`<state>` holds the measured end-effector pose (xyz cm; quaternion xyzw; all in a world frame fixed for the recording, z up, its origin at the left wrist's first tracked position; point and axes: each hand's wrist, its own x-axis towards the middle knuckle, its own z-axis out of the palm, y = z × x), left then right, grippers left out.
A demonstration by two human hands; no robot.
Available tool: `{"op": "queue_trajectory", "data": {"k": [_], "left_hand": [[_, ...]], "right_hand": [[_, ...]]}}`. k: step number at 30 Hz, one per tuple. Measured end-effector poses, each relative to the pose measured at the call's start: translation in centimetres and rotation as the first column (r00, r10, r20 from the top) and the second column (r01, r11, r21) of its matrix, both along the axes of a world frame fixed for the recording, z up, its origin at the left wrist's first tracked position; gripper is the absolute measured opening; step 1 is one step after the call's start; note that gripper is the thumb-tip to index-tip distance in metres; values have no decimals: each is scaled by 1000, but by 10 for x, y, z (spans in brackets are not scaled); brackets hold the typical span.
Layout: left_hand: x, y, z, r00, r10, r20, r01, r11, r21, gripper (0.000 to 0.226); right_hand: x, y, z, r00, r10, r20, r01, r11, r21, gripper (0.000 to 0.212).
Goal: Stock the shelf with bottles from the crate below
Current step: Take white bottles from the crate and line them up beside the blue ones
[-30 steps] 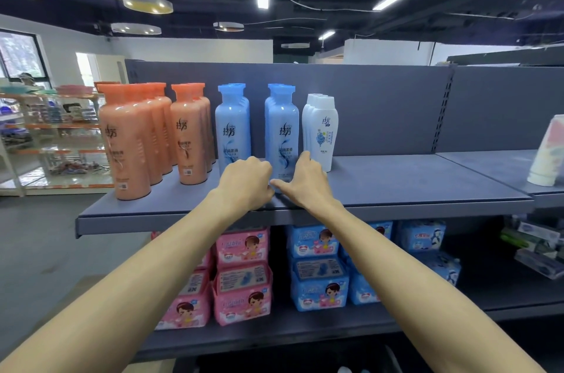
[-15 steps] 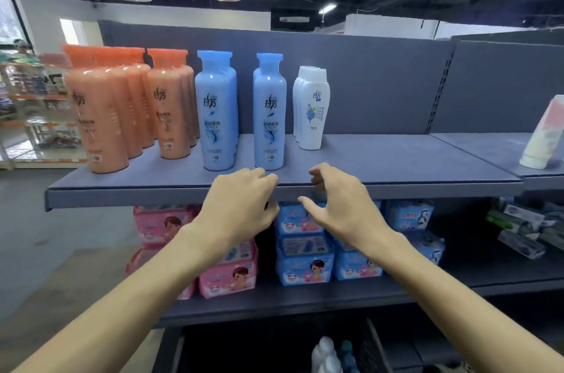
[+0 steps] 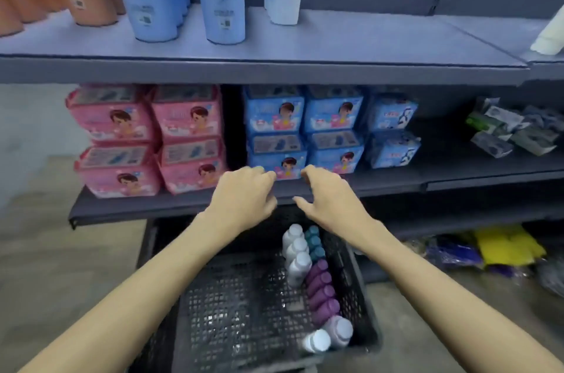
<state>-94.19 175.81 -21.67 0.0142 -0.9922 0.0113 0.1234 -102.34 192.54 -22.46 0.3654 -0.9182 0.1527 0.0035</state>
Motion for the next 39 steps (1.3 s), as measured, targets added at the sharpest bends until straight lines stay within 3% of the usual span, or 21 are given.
{"op": "queue_trajectory", "data": {"k": [7, 14, 19, 25, 39], "left_hand": [[37, 47, -133, 924, 31, 382, -91, 986, 142, 22], [71, 81, -196, 828, -10, 561, -120, 974, 194, 28], [84, 96, -217, 772, -22, 635, -131, 972, 192, 34], [94, 100, -232, 753, -11, 657, -163, 966, 203, 32], [84, 85, -234, 740, 19, 673, -193, 964, 185, 26]], "right_hand": [[30, 40, -129, 938, -103, 331, 0, 955, 297, 32], [55, 76, -203, 817, -91, 569, -273, 809, 521, 42], [67, 90, -232, 795, -71, 603, -346, 763, 546, 44], [61, 87, -248, 816, 39, 577, -367, 805, 465, 39], [50, 87, -264, 839, -23, 543, -309, 803, 510, 29]]}}
